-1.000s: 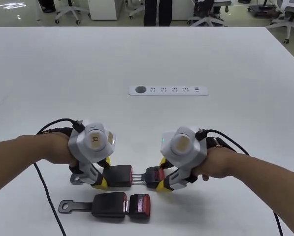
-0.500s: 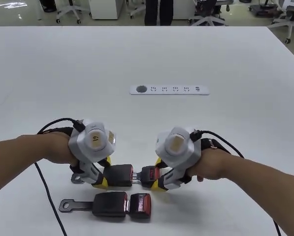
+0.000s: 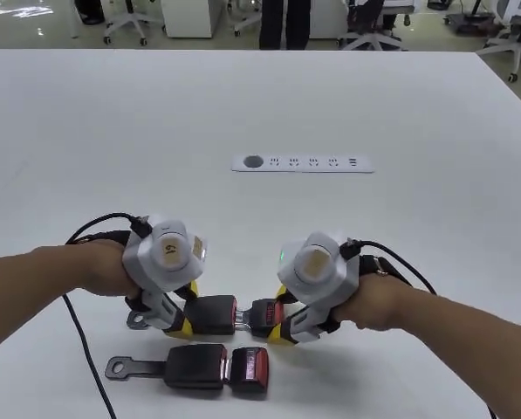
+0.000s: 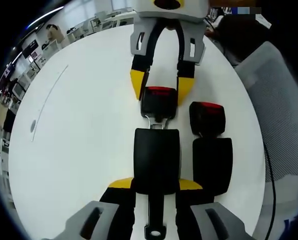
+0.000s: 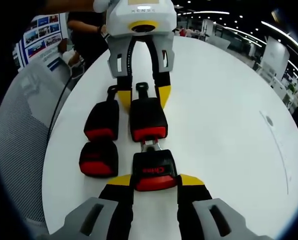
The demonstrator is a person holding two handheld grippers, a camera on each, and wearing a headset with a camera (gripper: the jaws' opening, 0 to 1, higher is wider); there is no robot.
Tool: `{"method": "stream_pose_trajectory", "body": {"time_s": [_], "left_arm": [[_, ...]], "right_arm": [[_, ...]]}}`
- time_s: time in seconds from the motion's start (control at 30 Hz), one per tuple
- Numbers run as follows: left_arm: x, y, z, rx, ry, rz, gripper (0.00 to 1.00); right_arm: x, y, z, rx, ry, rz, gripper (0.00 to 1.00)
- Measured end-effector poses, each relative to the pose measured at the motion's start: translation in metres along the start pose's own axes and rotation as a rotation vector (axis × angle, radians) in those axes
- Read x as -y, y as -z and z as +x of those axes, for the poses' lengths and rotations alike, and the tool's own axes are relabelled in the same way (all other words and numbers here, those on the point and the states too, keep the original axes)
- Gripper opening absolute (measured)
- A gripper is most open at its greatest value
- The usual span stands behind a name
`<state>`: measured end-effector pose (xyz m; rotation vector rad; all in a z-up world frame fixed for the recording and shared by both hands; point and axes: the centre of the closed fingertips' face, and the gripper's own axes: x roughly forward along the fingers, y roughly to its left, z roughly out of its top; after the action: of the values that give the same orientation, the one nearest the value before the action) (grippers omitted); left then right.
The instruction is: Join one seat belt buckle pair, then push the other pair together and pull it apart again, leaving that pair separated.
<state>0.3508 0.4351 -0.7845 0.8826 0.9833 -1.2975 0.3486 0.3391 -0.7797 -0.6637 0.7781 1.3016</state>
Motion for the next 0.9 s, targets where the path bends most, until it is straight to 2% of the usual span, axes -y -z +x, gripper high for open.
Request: {"method": "stream_pose_trajectory", "body": {"time_s": [0.2, 0.47, 0.67, 0.9], "left_arm": [[0.001, -0.001, 0.000, -0.008, 0.004, 0.006, 0.31], [0.002, -0.002, 0.000, 0.003, 0.005, 0.006, 0.30], [0.002, -0.002, 0.000, -0.001, 0.004, 0.007, 0.30], [0.002, -0.003, -0.001, -0.008, 0.005, 0.014, 0.30]], "right_arm": [[0.001, 0.001, 0.002, -0.003, 0.004, 0.011, 0.29], [0.002, -0.001, 0.003, -0.002, 0.008, 0.024, 0.29], [0.000, -0.009, 0.009, 0.005, 0.011, 0.025, 0.29], [0.001, -0.011, 0.009, 0.009, 0.014, 0.024, 0.28]]}}
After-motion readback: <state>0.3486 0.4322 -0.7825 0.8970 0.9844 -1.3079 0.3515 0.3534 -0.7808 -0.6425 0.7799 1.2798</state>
